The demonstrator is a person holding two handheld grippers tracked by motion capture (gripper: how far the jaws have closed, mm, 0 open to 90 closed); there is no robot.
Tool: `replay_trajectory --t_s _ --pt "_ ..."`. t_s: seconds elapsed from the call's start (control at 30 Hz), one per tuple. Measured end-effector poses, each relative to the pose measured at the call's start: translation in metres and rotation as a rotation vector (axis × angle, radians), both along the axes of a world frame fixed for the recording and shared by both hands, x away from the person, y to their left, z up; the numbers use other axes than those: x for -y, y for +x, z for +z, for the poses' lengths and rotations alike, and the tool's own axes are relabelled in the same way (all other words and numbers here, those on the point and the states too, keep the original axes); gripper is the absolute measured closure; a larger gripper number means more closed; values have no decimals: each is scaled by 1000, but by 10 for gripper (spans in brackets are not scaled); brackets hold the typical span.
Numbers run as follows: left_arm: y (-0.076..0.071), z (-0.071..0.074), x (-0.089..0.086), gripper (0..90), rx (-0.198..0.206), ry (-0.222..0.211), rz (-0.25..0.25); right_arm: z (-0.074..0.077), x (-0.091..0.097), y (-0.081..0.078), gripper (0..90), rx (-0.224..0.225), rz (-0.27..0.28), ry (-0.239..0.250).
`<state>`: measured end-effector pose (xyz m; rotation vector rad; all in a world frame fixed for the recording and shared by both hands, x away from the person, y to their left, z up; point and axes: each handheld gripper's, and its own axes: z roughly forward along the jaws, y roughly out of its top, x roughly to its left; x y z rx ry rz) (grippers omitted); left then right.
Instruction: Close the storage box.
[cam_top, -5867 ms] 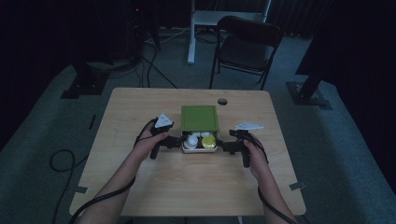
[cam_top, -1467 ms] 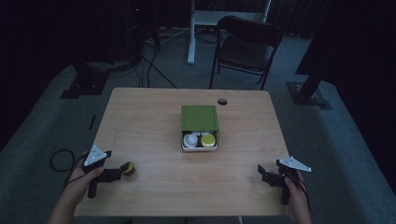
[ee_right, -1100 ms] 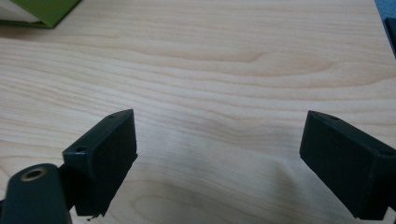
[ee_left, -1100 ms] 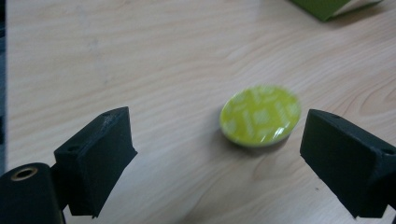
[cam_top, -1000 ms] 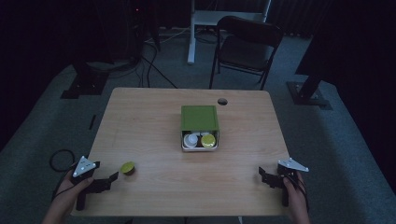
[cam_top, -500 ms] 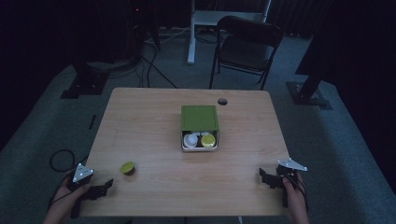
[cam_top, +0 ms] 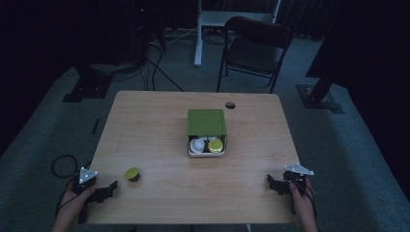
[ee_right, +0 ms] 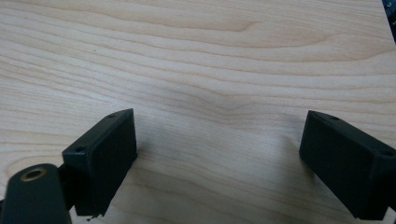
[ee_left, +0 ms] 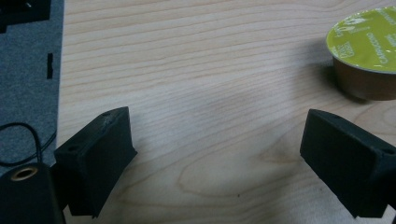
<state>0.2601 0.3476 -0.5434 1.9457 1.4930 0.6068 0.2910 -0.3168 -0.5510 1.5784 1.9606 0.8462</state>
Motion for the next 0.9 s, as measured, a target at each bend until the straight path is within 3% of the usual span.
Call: replay_trajectory --t_s 0.2,0.43,0.9 --pt "4 -2 7 97 13 24 26 0 0 0 106 0 -1 1" --pt "6 -2 9 97 6 15 57 0 0 0 106 0 -2 2" --pt "6 -2 10 96 7 14 65 0 0 0 107 1 -7 2"
